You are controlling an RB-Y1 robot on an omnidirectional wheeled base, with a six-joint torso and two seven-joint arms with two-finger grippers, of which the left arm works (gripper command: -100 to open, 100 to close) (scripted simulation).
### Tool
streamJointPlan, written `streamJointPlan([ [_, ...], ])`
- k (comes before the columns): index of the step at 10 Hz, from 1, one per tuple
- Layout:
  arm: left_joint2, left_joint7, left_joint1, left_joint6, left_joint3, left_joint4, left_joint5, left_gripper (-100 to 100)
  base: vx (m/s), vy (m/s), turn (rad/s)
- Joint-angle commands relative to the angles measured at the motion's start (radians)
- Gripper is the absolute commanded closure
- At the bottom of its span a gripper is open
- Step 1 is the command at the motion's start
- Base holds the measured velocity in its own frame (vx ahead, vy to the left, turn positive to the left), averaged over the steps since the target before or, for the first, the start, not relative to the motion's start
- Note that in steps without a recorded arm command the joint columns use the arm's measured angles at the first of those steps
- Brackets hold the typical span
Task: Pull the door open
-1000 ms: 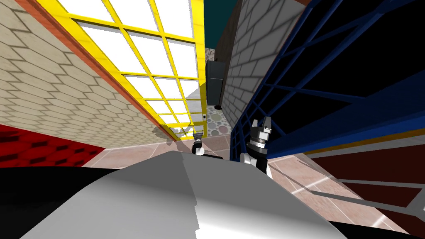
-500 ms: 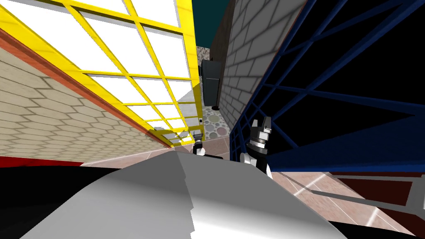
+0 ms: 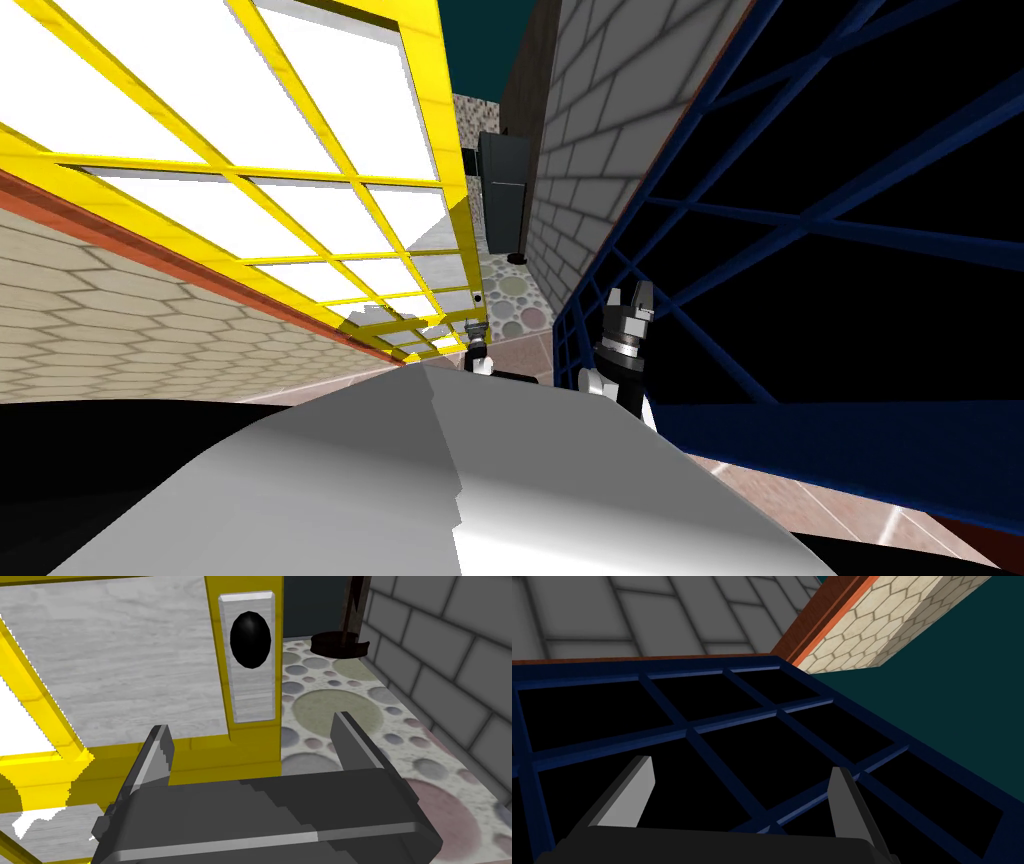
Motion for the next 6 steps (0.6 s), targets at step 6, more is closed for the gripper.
streamJointPlan([
  [6,0.095,0.040,-0.003,0.005,-0.005,-0.005,-0.046,-100,-0.157,-0.012,-0.005],
])
